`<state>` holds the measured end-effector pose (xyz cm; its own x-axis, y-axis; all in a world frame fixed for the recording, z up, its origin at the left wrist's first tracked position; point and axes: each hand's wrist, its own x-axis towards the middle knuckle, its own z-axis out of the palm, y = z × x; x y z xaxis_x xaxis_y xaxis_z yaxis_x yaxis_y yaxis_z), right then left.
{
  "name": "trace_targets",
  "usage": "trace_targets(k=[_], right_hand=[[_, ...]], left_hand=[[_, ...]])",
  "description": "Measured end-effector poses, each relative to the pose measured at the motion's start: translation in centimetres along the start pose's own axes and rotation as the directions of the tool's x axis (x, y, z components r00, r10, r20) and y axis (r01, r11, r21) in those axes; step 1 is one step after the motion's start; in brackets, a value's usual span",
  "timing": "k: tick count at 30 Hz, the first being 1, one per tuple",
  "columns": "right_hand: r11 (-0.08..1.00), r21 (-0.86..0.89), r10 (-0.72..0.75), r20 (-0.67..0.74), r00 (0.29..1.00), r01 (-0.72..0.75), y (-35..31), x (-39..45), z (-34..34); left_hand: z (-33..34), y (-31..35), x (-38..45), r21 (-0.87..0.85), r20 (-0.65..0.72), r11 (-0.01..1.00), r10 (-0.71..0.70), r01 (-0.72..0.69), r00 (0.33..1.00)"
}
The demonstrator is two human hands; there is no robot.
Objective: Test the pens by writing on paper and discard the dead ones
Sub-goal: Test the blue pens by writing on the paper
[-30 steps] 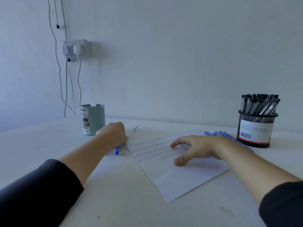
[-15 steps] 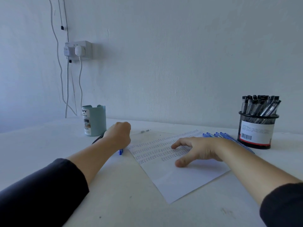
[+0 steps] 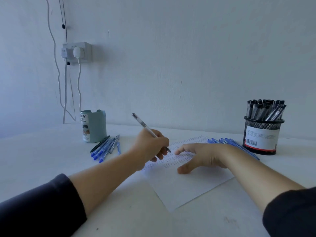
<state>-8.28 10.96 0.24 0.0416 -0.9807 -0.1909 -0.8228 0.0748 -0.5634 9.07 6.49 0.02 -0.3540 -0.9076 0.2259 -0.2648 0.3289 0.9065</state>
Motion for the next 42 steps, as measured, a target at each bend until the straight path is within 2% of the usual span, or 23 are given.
trace_targets(k=[4, 10, 21, 28, 36, 42], right_hand=[[1.000, -0.009, -0.005, -0.002, 1.000, 0.005, 0.0, 0.0, 0.0], [1.000, 0.000, -0.004, 0.002, 1.000, 0.004, 0.0, 0.0, 0.1], [1.000, 0.015, -0.005, 0.006, 1.000, 0.005, 0.0, 0.0, 0.1], [1.000, 0.005, -0.008, 0.003, 1.000, 0.008, 0.0, 0.1, 0.1], [1.000, 0.021, -0.013, 0.006, 1.000, 0.013, 0.0, 0.0, 0.1], [1.000, 0.025, -0.015, 0.010, 1.000, 0.015, -0.1, -0.2, 0.1]], left_hand=[[0.6, -0.7, -0.1, 0.080, -0.053, 0.996, -0.038, 0.042, 0.998], [0.7, -1.1, 0.0, 0.135, -0.132, 0.991, -0.001, 0.019, 0.991], [1.0, -1.3, 0.3, 0.261, -0.107, 0.965, 0.031, -0.002, 0.994], [0.9, -1.4, 0.3, 0.232, -0.123, 0.973, 0.041, -0.011, 0.992], [1.0, -1.5, 0.3, 0.308, -0.123, 0.951, 0.064, -0.023, 0.990], [0.9, -1.4, 0.3, 0.272, -0.110, 0.962, 0.055, -0.023, 0.992]])
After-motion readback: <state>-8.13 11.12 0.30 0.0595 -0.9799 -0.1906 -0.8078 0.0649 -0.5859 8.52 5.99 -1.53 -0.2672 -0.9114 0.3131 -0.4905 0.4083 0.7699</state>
